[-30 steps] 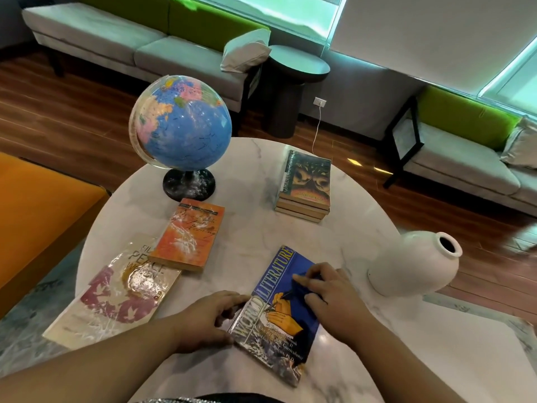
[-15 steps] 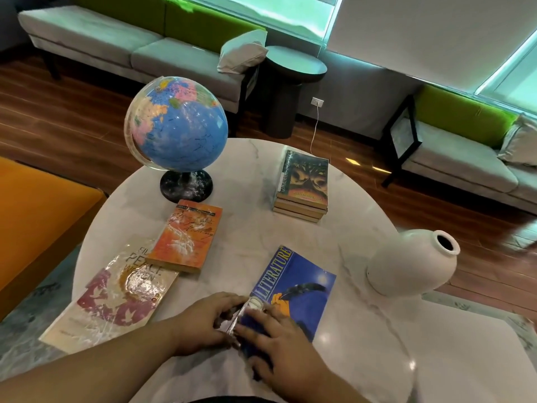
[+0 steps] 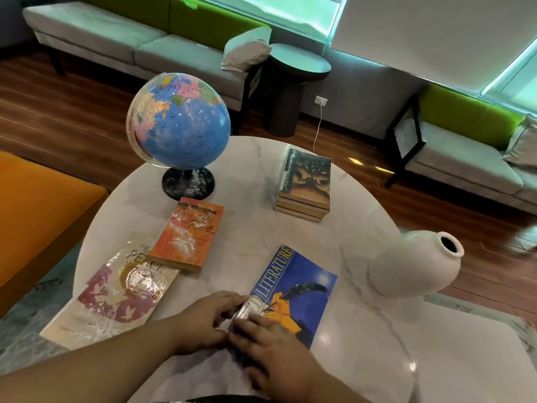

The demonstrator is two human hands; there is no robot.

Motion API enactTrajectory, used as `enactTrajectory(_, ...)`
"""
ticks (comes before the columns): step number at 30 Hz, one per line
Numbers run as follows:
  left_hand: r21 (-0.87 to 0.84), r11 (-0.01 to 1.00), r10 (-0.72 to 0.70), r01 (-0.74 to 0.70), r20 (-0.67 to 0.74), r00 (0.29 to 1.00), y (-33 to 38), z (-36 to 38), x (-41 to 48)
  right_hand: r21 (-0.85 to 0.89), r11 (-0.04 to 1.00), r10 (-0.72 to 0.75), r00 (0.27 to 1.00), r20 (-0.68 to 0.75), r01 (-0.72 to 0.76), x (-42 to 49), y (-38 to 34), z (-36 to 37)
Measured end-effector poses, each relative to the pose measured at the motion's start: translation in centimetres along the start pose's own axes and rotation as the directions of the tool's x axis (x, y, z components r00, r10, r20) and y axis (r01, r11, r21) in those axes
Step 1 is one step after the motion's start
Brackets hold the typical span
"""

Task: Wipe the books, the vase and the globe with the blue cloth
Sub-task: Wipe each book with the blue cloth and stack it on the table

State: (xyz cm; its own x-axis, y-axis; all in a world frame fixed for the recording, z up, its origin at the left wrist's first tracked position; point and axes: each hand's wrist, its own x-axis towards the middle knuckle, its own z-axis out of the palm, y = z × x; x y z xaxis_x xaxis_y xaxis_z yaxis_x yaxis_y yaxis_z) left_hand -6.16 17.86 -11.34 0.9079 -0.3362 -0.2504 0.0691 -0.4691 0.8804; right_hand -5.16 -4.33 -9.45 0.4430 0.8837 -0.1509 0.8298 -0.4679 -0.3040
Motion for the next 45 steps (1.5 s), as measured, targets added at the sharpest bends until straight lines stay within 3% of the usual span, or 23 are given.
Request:
enactTrajectory(2,-0.008,1.0,-0.003,0.003,-0.006,1.0,-0.1,0.1,0.0,0.009,1.0,0.025,1.0,-0.013,-0.025,0.5,1.5,-0.7)
enactTrajectory(4,-0.002,1.0,-0.011,0.011,-0.012,1.0,-0.2,0.2,0.0,0.065,0.984,0.169,0.984,-0.057,-0.165,0.9,3.3,-2.1)
enactTrajectory(7,0.042,0.999,-0.023,0.023,-0.01,1.0,0.1,0.1,0.0,0.149,0.839,0.54,0.836,-0.102,-0.524,1.1,6.9,-4.0)
enactTrajectory(9,0.044,0.999,-0.027,0.028,-0.011,1.0,0.5,0.0,0.0,0.127,0.741,0.671,0.734,-0.107,-0.659,1.4,7.3,-4.6)
enactTrajectory(10,0.041,0.999,-0.028,0.028,-0.011,1.0,0.6,-0.1,-0.1,0.093,0.75,0.661,0.743,-0.106,-0.654,1.9,6.5,-4.5)
enactTrajectory(11,0.037,0.999,-0.026,0.027,-0.013,1.0,0.6,0.0,-0.1,0.067,0.805,0.594,0.797,-0.112,-0.59,2.3,5.3,-3.9)
enactTrajectory(13,0.03,0.999,-0.035,0.036,-0.041,0.999,0.7,0.2,-0.2,0.071,0.934,0.355,0.929,-0.104,-0.349,2.7,2.4,-2.5)
enactTrajectory(14,0.029,0.998,-0.05,0.052,-0.064,0.997,0.7,0.4,-0.2,0.084,0.96,0.272,0.961,-0.054,-0.267,2.7,1.5,-2.0)
enactTrajectory(17,0.053,0.995,-0.079,0.084,-0.091,0.993,1.1,0.6,-0.3,0.087,0.964,0.255,0.967,-0.025,-0.252,2.9,3.6,-2.6)
enactTrajectory(19,0.052,0.993,-0.1,0.105,-0.089,0.991,1.2,0.4,-0.3,0.103,0.917,0.394,0.916,-0.073,-0.386,2.7,6.9,-3.7)
enactTrajectory(22,0.045,0.991,-0.126,0.129,-0.075,0.989,1.2,0.3,-0.4,0.117,0.738,0.674,0.732,-0.1,-0.664,1.4,11.9,-5.4)
enactTrajectory(24,0.054,0.989,-0.131,0.135,-0.073,0.989,1.3,0.3,-0.5,0.132,0.642,0.767,0.631,-0.116,-0.755,0.7,12.6,-5.7)
enactTrajectory(25,0.066,0.989,-0.128,0.133,-0.072,0.989,1.4,0.2,-0.5,0.143,0.63,0.777,0.617,-0.128,-0.764,0.5,12.2,-5.4)
enactTrajectory(27,0.082,0.988,-0.125,0.13,-0.068,0.99,1.4,0.1,-0.4,0.146,0.672,0.74,0.651,-0.17,-0.726,0.1,10.1,-4.3)
enactTrajectory(29,0.083,0.988,-0.126,0.131,-0.068,0.99,1.5,-0.1,-0.4,0.147,0.783,0.622,0.762,-0.178,-0.605,-0.4,7.4,-2.9)
enactTrajectory(32,0.081,0.986,-0.139,0.145,-0.071,0.988,1.5,0.0,-0.5,0.132,0.927,0.362,0.928,-0.084,-0.35,-1.9,3.2,-1.1)
enactTrajectory(34,0.089,0.984,-0.147,0.153,-0.07,0.987,1.8,0.0,-0.5,0.052,0.983,0.178,0.983,-0.041,-0.175,-3.0,1.8,-0.2)
enactTrajectory(36,0.112,0.979,-0.167,0.173,-0.06,0.984,2.5,-0.2,-0.5,0.073,0.988,0.136,0.99,-0.038,-0.133,-4.3,2.7,0.1)
enactTrajectory(37,0.136,0.973,-0.18,0.186,-0.058,0.982,3.1,-0.2,-0.5,0.122,0.978,0.182,0.978,-0.098,-0.169,-5.0,3.6,0.0)
enactTrajectory(40,0.206,0.942,-0.25,0.265,-0.093,0.964,5.2,0.1,0.0,0.299,0.844,0.512,0.836,-0.198,-0.446,-6.2,5.8,-0.5)
enactTrajectory(42,0.245,0.882,-0.375,0.401,-0.149,0.915,6.5,0.6,0.7,0.301,0.787,0.603,0.775,-0.192,-0.538,-5.8,5.4,-1.0)
enactTrajectory(45,0.192,0.817,-0.532,0.543,-0.111,0.84,7.7,1.1,1.5,0.228,0.835,0.536,0.833,-0.134,-0.501,-4.8,3.2,-1.0)
